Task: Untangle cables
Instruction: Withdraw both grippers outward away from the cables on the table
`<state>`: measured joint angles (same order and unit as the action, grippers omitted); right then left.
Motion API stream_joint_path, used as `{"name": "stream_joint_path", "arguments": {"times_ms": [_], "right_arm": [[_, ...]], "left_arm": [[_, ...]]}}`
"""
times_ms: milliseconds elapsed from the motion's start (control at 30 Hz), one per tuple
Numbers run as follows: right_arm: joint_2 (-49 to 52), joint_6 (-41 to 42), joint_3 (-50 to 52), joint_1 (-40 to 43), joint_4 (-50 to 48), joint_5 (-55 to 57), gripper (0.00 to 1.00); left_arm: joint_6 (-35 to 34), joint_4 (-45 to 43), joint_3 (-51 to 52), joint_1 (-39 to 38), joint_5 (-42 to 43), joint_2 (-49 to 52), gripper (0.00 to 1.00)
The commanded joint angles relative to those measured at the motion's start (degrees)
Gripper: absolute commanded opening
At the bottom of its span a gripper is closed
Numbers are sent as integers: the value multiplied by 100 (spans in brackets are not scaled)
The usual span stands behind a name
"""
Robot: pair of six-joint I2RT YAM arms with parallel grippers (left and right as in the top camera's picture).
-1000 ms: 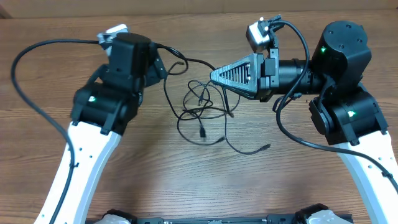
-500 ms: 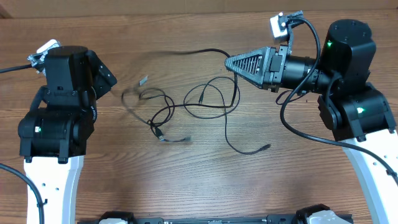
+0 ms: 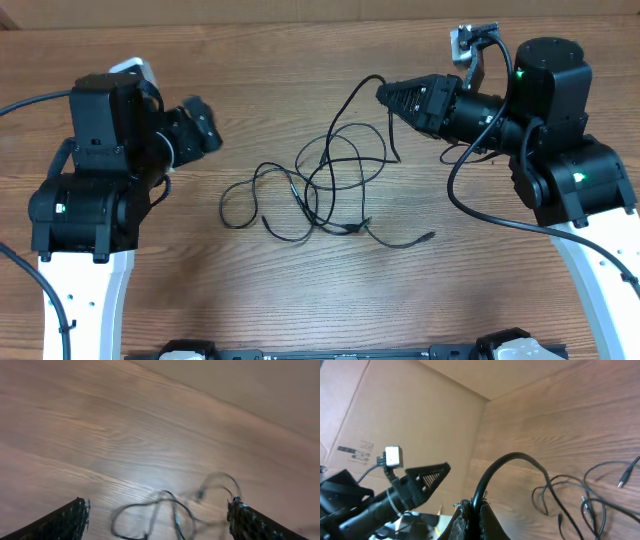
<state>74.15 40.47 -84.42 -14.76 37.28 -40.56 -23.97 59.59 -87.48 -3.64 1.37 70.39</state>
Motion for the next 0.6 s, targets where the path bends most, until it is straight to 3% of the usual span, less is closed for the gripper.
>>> {"name": "stream_joint_path", "arguments": {"times_ms": [0, 200, 300, 433, 567], "right_arm": [[-52, -238, -81, -184, -363, -203, 4], [-55, 503, -81, -289, -1781, -1375, 4], [-55, 627, -81, -286, -2114, -1410, 4], [-46, 229, -81, -286, -1038, -229, 4], [57, 146, -79, -293, 782, 2179, 4]], "left_arm": [[693, -22, -48, 35, 1421, -37, 93], [815, 92, -48, 31, 1880, -37, 95], [1064, 225, -46, 24, 2081, -35, 95], [1244, 483, -39, 24, 2090, -31, 96], [1244, 649, -37, 24, 2085, -31, 96]]}}
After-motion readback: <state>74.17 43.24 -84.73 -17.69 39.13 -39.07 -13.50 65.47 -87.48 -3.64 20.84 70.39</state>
